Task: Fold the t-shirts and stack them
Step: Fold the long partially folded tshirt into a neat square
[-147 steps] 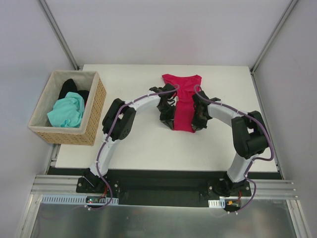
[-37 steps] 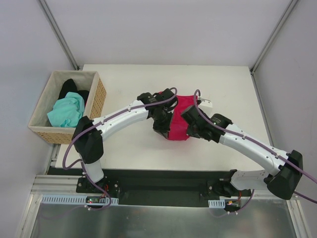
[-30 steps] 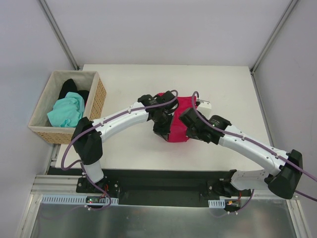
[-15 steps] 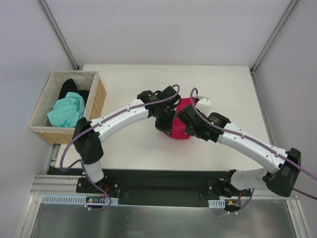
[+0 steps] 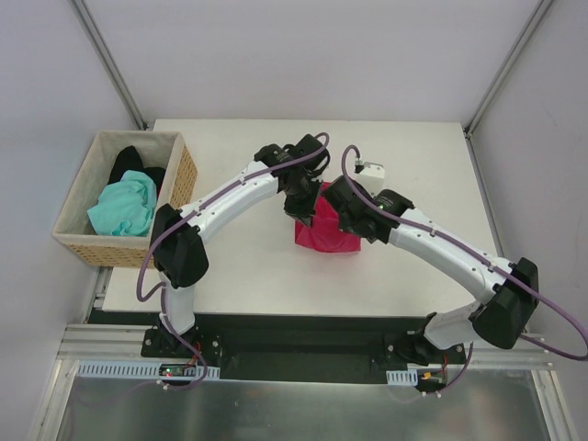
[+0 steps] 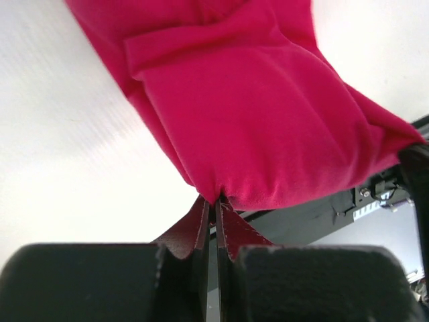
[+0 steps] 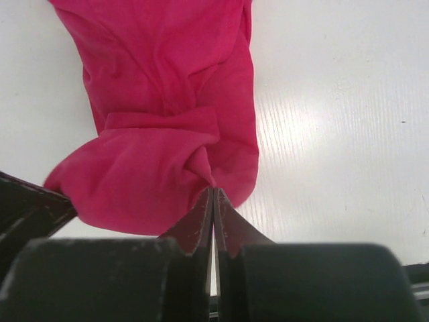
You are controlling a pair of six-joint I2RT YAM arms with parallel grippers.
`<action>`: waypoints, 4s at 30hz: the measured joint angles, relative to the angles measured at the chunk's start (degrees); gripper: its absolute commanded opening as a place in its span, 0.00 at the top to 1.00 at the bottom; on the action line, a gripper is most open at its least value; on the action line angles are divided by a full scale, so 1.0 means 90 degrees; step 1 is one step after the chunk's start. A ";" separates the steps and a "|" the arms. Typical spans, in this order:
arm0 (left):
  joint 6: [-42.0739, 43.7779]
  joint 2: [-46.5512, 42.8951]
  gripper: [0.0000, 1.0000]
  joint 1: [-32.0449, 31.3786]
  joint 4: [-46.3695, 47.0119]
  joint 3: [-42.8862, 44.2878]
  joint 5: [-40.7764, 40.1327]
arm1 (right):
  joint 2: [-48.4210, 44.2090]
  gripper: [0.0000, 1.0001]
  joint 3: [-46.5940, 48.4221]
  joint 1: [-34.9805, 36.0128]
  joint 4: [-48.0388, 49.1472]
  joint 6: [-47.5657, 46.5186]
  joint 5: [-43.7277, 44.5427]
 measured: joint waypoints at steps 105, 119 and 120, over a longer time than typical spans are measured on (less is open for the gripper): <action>0.0933 0.3347 0.84 0.2356 0.0833 0.2742 0.1897 | 0.3619 0.67 0.3007 -0.2897 0.0432 -0.2764 -0.0765; 0.0741 0.3565 0.75 0.2356 0.0981 0.2807 0.2222 | 0.3466 0.66 0.3303 -0.2890 0.0311 -0.2730 -0.1290; 0.0721 0.3599 0.73 0.2356 0.0993 0.2807 0.2232 | 0.3466 0.65 0.3344 -0.2890 0.0306 -0.2730 -0.1311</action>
